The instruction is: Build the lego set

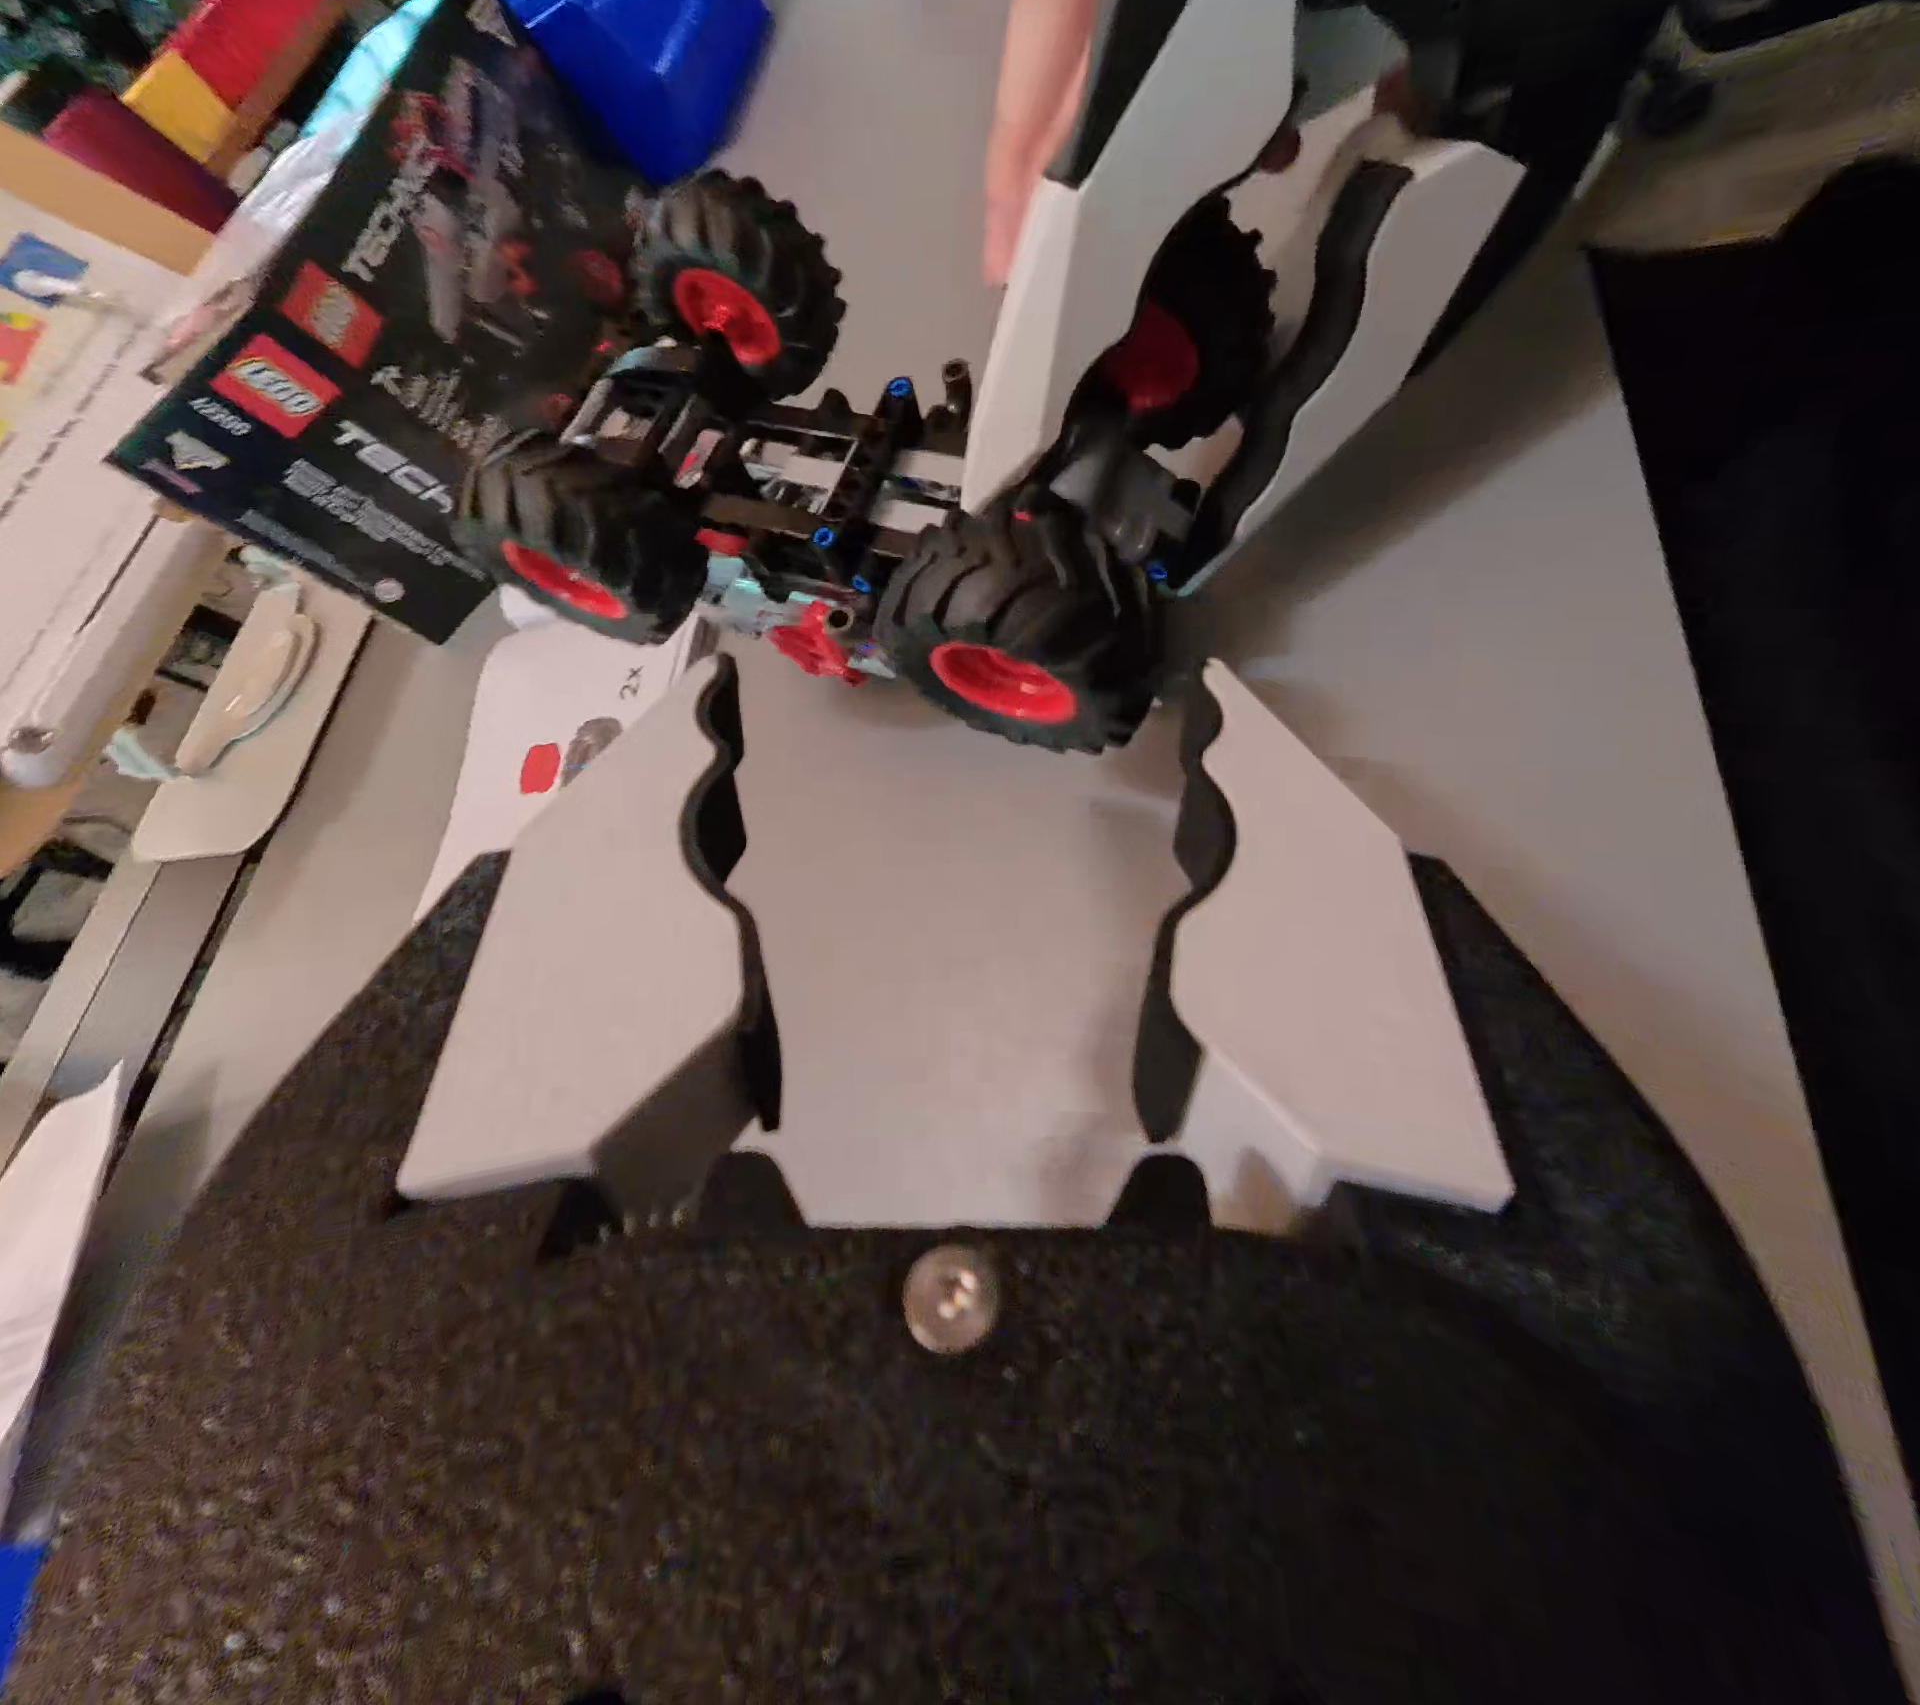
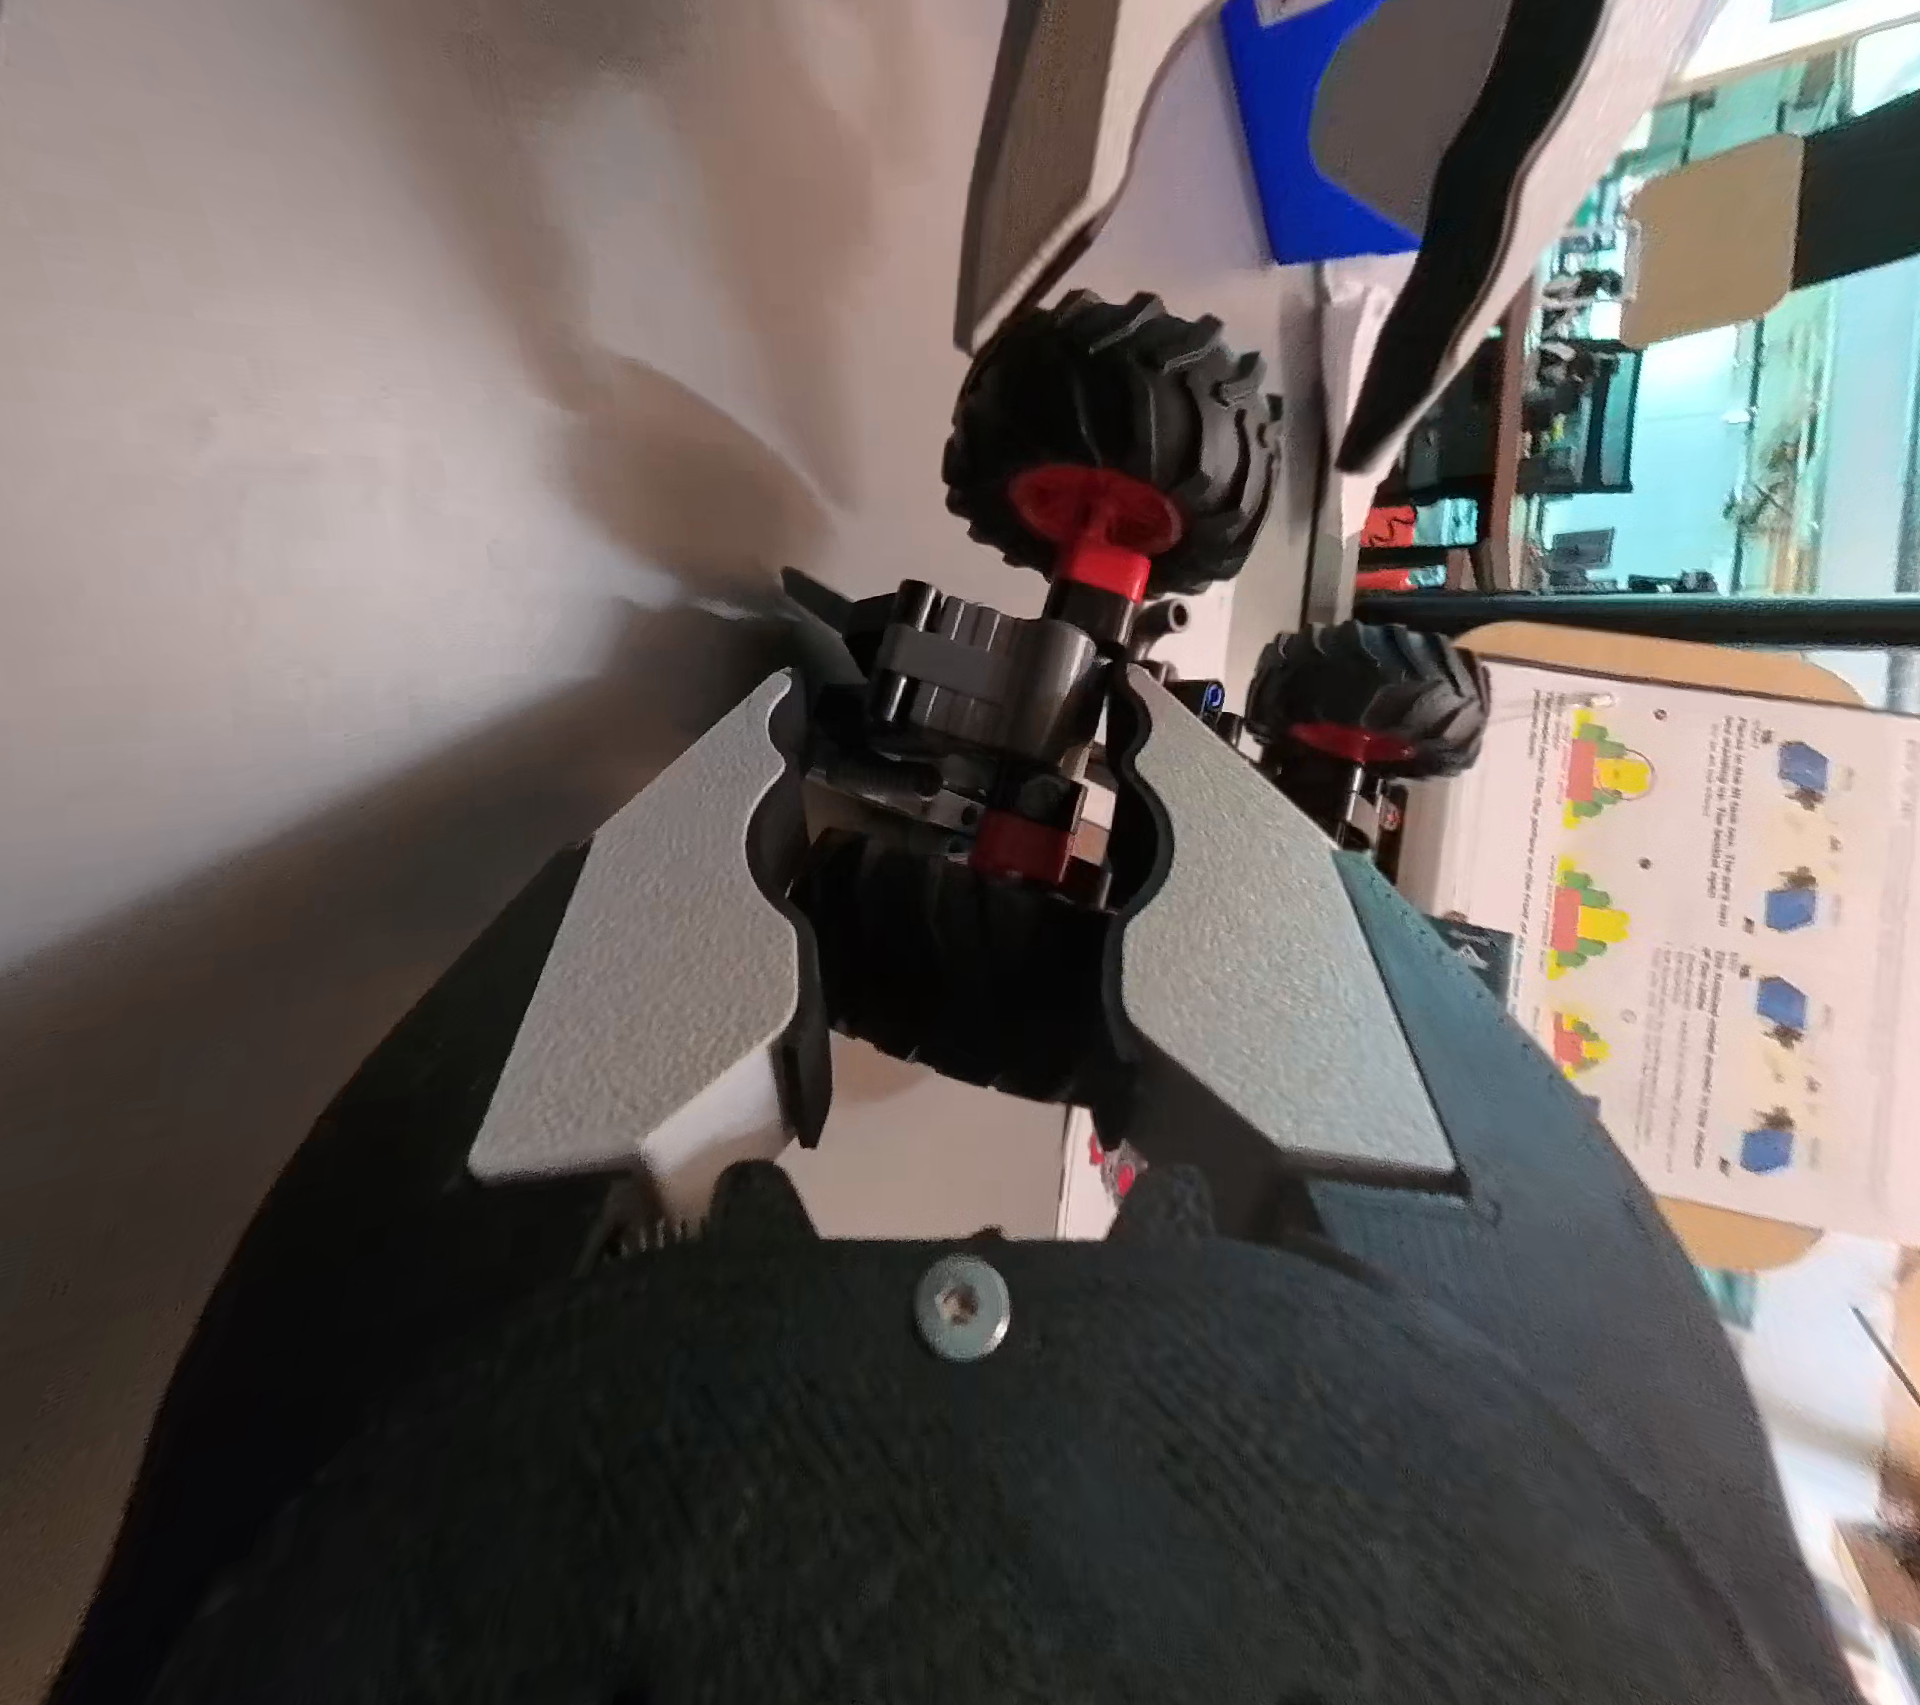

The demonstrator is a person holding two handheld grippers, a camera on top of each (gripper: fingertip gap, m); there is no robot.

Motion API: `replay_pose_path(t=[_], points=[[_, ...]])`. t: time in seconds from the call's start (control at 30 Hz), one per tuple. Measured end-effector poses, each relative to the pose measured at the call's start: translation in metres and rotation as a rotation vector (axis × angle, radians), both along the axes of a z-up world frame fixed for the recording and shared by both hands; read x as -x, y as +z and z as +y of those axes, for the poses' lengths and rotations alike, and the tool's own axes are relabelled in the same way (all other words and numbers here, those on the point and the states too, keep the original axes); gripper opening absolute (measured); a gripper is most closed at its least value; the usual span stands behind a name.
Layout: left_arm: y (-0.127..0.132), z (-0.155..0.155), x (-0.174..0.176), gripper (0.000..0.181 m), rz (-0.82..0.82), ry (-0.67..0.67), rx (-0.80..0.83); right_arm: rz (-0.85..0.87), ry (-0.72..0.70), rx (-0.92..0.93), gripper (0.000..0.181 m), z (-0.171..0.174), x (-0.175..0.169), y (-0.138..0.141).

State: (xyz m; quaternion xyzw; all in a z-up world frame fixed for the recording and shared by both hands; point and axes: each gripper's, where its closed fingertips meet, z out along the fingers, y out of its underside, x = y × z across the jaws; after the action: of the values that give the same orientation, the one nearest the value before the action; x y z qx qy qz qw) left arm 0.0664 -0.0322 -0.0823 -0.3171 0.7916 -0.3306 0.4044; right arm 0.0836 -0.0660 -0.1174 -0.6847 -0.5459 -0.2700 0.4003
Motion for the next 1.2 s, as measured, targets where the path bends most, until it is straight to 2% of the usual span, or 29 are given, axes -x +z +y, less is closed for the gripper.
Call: replay_pose_path(t=[0.07,0.1,0.2,0.23,0.3,0.33,0.37,0.4,0.47,0.6,0.67,0.77,0.87,0.93,0.97,1.0,1.03,1.07,1.1,1.13,1.17,1.2], points=[[0.001,-0.004,-0.005,0.083,-0.005,-0.04,0.03,0.01,0.029,0.024,0.056,-0.005,0.003,-0.001],[0.004,-0.003,-0.008,0.089,-0.008,-0.043,0.043,0.018,0.035,0.032,0.056,-0.007,0.003,0.0],[0.017,0.02,-0.027,0.129,-0.027,0.112,0.109,-0.012,-0.021,0.01,0.056,-0.004,-0.01,0.003],[0.021,0.023,-0.032,0.133,-0.043,0.147,0.148,-0.012,-0.039,0.021,0.057,-0.006,-0.017,0.003],[0.037,0.017,-0.038,0.116,-0.131,0.15,0.234,0.005,0.015,0.06,0.055,-0.012,-0.014,-0.002],[0.052,0.021,-0.041,0.085,-0.212,0.187,0.273,0.02,0.045,0.053,0.055,-0.013,-0.007,-0.003],[0.064,0.032,-0.044,0.073,-0.274,0.246,0.287,0.022,0.053,0.044,0.055,-0.013,-0.002,-0.003],[0.069,0.044,-0.046,0.069,-0.291,0.309,0.267,0.003,0.051,0.049,0.056,-0.014,-0.002,-0.004],[0.069,0.046,-0.048,0.071,-0.262,0.287,0.218,-0.017,0.041,0.06,0.056,-0.015,-0.005,-0.006],[0.065,-0.003,-0.034,0.073,-0.173,-0.012,0.317,-0.003,0.022,0.056,0.056,-0.015,-0.01,-0.005],[0.048,-0.021,-0.022,0.079,-0.095,-0.121,0.291,0.009,0.022,0.066,0.055,-0.015,-0.01,-0.005],[0.022,-0.035,-0.014,0.089,0.003,-0.187,0.226,0.042,0.037,0.076,0.055,-0.017,-0.006,-0.006],[0.009,-0.032,-0.022,0.09,0.008,-0.147,0.133,0.071,0.062,0.079,0.055,-0.017,-0.001,-0.005],[0.026,-0.019,-0.033,0.109,-0.074,-0.054,0.19,0.074,0.061,0.081,0.055,-0.018,-0.002,-0.004],[0.042,0.007,-0.045,0.094,-0.153,0.113,0.255,0.087,0.068,0.087,0.055,-0.019,0.0,-0.005],[0.055,0.045,-0.053,0.078,-0.241,0.331,0.291,0.076,0.087,0.085,0.055,-0.02,0.002,-0.005],[0.056,0.065,-0.053,0.063,-0.255,0.414,0.278,0.065,0.084,0.092,0.054,-0.021,0.002,-0.005],[0.054,0.063,-0.052,0.047,-0.224,0.372,0.275,0.051,0.063,0.095,0.055,-0.02,0.0,-0.005],[0.057,0.054,-0.05,0.045,-0.218,0.316,0.319,0.039,0.052,0.094,0.055,-0.02,-0.002,-0.006],[0.064,0.041,-0.046,0.059,-0.225,0.241,0.378,0.038,0.045,0.085,0.055,-0.02,-0.004,-0.006],[0.069,0.031,-0.042,0.065,-0.232,0.18,0.425,0.045,0.043,0.083,0.055,-0.02,-0.004,-0.006],[0.071,0.026,-0.038,0.062,-0.235,0.155,0.453,0.054,0.045,0.084,0.055,-0.02,-0.005,-0.006]])
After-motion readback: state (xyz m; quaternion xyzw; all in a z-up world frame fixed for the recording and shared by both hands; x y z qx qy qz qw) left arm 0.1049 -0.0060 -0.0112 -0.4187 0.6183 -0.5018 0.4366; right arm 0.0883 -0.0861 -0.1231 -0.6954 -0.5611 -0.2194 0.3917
